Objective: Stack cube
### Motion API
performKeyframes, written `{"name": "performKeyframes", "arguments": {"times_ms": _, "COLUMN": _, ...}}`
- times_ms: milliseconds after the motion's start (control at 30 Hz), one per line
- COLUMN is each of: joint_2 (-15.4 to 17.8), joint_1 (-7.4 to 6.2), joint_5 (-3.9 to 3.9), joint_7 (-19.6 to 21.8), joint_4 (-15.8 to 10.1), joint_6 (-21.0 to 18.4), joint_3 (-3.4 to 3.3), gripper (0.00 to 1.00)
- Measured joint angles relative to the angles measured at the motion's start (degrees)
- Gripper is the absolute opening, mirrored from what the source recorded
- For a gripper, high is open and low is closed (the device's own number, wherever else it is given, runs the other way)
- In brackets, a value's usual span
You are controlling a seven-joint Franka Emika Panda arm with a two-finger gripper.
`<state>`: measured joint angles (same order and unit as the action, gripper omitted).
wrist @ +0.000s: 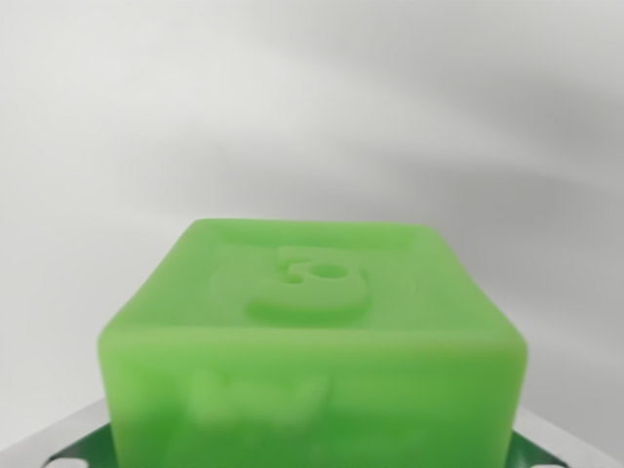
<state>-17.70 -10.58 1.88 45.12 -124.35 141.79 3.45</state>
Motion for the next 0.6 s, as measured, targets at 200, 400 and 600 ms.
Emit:
{"name": "performKeyframes", "arguments": {"times_ms": 200, "joint_2": 0.1, "joint_1": 0.88, "joint_5": -0.11, "joint_7": -0.2, "joint_4": -0.2, "joint_6": 0.0, "joint_3": -0.28, "gripper": 0.00}}
{"name": "performKeyframes", "arguments": {"times_ms": 400, "joint_2": 0.2, "joint_1": 1.84, "joint_5": -0.18, "joint_7": -0.3, "joint_4": -0.3, "joint_6": 0.0, "joint_3": -0.45, "gripper": 0.00}}
{"name": "performKeyframes", "arguments": {"times_ms": 600, "joint_2": 0.3, "joint_1": 2.87, "joint_5": -0.27, "joint_7": -0.4, "joint_4": -0.3, "joint_6": 0.1, "joint_3": -0.69, "gripper": 0.00}}
